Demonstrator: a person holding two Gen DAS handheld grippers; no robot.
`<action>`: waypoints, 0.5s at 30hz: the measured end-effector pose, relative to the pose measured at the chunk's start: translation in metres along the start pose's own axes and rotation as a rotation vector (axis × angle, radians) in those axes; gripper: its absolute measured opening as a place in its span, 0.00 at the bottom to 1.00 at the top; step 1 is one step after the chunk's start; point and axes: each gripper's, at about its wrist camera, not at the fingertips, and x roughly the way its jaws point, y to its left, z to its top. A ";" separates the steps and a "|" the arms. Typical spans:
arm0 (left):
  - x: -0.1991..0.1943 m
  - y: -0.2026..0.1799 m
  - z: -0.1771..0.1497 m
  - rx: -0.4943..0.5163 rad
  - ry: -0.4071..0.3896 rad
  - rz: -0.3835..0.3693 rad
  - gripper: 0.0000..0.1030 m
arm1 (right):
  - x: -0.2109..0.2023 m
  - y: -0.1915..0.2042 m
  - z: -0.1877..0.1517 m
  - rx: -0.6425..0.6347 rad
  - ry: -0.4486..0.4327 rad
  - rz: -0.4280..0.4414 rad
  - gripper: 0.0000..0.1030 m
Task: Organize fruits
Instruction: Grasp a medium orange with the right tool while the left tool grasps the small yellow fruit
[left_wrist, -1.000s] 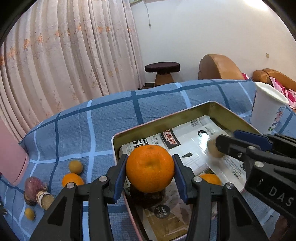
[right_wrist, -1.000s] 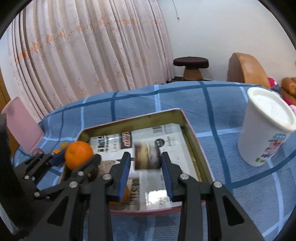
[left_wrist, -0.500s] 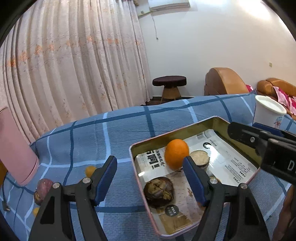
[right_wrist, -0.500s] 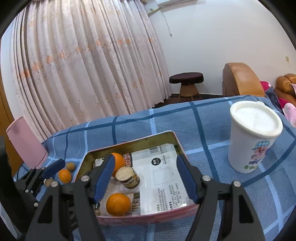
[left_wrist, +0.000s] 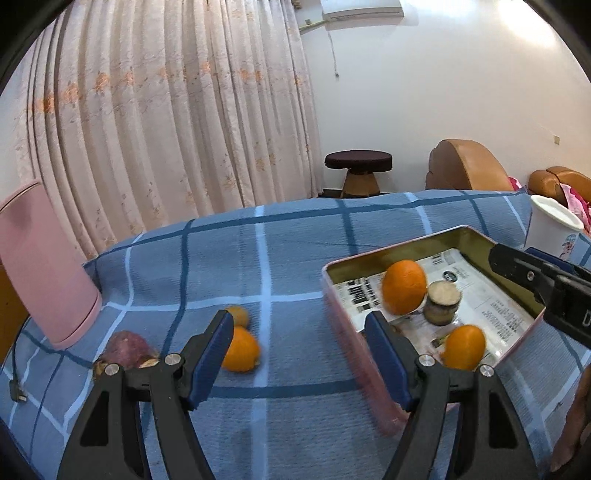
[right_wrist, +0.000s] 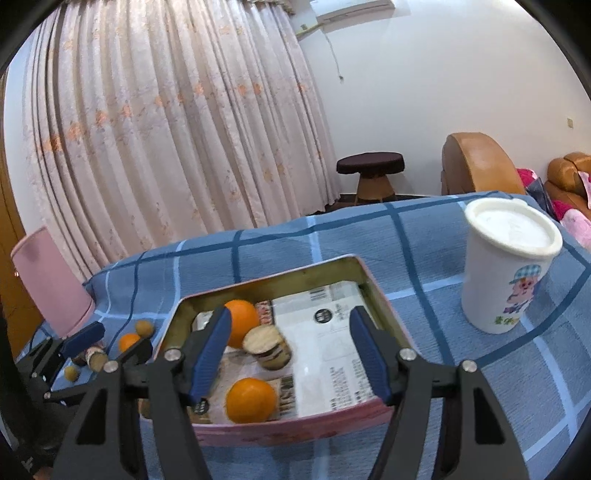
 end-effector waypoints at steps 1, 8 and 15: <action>-0.001 0.004 -0.002 -0.001 0.003 0.004 0.72 | 0.000 0.007 -0.002 -0.026 0.001 -0.008 0.63; -0.002 0.040 -0.011 -0.015 0.027 0.034 0.72 | -0.006 0.052 -0.012 -0.105 -0.004 0.026 0.63; -0.001 0.103 -0.021 -0.083 0.068 0.071 0.72 | 0.008 0.104 -0.027 -0.195 0.064 0.078 0.51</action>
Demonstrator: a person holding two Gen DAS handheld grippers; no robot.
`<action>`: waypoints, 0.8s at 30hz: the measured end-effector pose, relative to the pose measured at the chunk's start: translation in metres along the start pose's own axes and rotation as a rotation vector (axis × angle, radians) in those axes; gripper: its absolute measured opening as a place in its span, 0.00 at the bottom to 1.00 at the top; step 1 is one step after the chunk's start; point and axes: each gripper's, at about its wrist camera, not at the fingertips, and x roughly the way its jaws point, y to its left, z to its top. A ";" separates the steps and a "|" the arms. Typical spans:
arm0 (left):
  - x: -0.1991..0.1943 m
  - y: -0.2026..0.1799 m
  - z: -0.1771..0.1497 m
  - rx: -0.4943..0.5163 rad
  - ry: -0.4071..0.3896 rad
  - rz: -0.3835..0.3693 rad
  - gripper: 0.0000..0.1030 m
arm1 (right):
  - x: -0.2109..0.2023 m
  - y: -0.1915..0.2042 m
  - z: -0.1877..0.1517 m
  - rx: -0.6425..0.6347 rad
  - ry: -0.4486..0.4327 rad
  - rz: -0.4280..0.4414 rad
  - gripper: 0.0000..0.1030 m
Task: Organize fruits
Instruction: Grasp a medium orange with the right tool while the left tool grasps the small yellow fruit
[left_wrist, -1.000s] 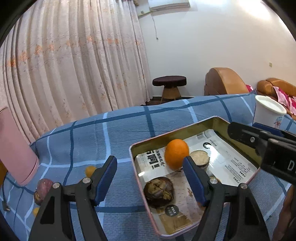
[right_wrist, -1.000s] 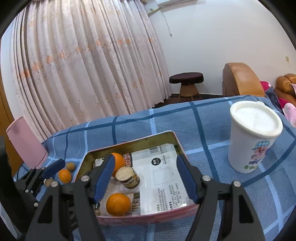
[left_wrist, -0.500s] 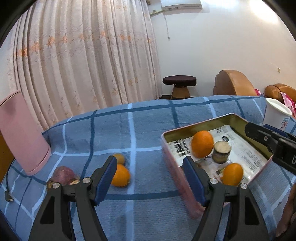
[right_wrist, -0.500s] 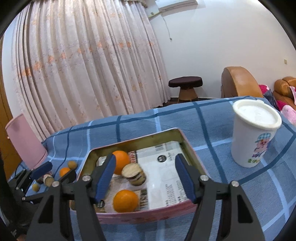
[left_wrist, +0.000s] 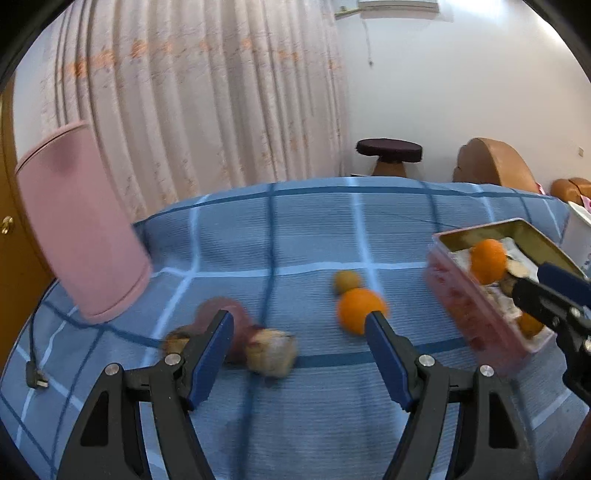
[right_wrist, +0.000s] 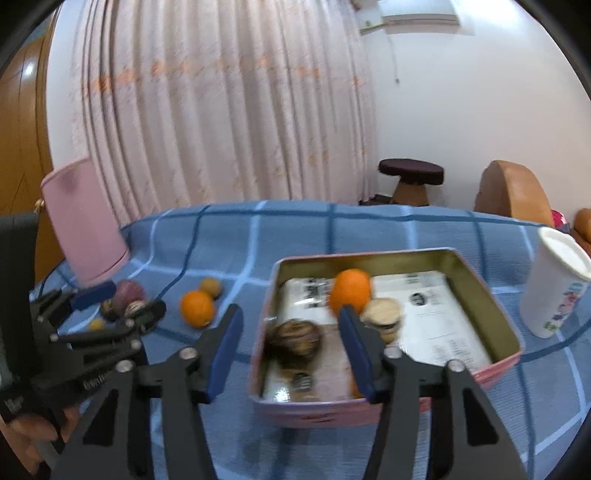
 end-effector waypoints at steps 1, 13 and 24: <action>0.000 0.006 0.000 -0.008 0.000 0.009 0.72 | 0.003 0.009 0.000 -0.013 0.007 0.012 0.51; 0.006 0.094 0.002 -0.207 0.011 0.089 0.72 | 0.069 0.074 0.007 -0.071 0.157 0.078 0.51; 0.014 0.088 0.008 -0.167 0.015 0.065 0.72 | 0.124 0.079 0.013 -0.031 0.317 0.101 0.39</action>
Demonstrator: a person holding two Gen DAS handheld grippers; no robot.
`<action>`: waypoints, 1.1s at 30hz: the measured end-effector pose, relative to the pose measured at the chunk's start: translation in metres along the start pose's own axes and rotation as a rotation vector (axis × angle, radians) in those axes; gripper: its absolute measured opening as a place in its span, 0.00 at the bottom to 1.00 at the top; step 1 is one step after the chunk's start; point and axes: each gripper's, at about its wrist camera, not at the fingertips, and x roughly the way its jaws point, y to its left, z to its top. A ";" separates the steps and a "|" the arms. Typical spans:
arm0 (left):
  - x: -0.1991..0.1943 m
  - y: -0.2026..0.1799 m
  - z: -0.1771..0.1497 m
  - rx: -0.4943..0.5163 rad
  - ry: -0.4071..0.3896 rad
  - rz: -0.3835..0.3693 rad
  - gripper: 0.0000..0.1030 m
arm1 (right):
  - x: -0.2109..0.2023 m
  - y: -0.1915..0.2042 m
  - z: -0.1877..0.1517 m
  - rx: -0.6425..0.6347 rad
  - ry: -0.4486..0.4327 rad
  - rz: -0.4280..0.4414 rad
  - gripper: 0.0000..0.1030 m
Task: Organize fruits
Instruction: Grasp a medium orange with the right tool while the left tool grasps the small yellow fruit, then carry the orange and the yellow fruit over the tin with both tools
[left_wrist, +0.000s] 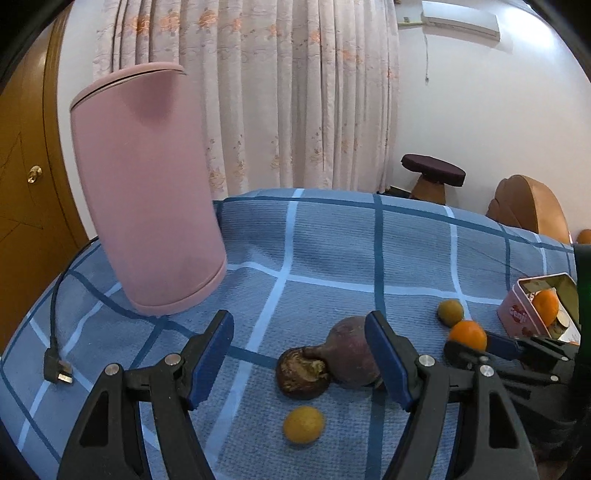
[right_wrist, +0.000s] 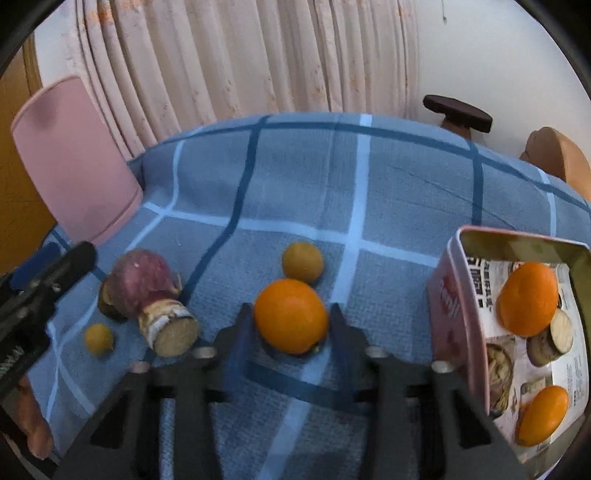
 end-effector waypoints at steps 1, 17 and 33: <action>0.000 -0.001 0.000 0.001 0.002 -0.002 0.72 | -0.002 0.000 -0.001 -0.006 -0.002 0.001 0.39; 0.032 -0.122 0.018 0.226 0.059 -0.135 0.55 | -0.112 -0.075 -0.017 0.098 -0.307 -0.115 0.39; 0.072 -0.141 0.008 0.195 0.219 -0.174 0.28 | -0.116 -0.081 -0.014 0.108 -0.307 -0.095 0.39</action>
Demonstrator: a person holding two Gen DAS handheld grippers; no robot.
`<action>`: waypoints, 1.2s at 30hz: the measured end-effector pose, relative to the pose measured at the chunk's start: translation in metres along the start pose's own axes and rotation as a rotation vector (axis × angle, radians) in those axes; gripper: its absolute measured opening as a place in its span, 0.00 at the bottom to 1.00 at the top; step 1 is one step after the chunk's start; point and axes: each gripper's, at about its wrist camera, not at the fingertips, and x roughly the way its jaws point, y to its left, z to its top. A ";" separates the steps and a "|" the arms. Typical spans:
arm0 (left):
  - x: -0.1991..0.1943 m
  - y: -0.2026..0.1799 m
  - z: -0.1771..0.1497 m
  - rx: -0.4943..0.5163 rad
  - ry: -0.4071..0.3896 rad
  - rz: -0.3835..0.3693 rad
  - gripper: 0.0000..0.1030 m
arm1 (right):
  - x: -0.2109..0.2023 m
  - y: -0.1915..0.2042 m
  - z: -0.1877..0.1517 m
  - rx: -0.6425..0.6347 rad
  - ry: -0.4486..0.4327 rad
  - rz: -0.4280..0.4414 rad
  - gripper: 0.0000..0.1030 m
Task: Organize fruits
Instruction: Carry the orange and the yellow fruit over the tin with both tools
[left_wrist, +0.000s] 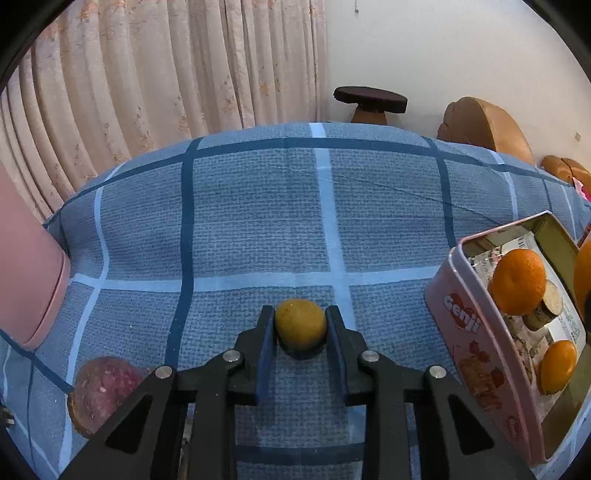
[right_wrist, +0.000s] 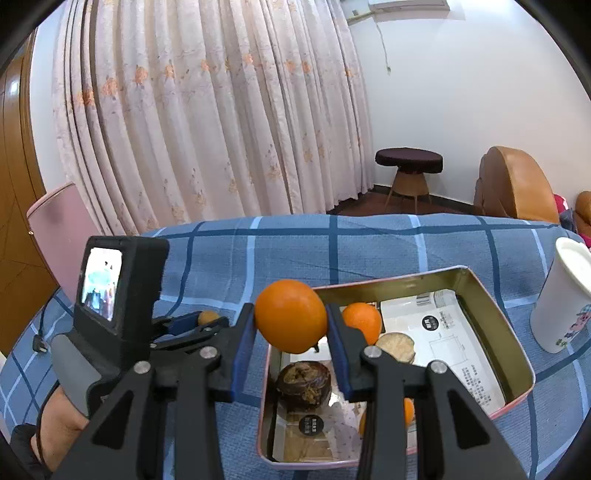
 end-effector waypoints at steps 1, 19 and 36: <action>-0.004 -0.001 -0.001 -0.004 -0.018 -0.003 0.28 | 0.000 0.000 0.000 -0.002 -0.004 -0.002 0.39; -0.077 -0.010 -0.028 -0.088 -0.288 0.081 0.29 | -0.009 0.004 -0.011 -0.031 -0.033 0.010 0.39; -0.078 -0.081 -0.013 -0.003 -0.299 -0.024 0.28 | -0.028 -0.071 -0.005 0.052 -0.064 -0.136 0.39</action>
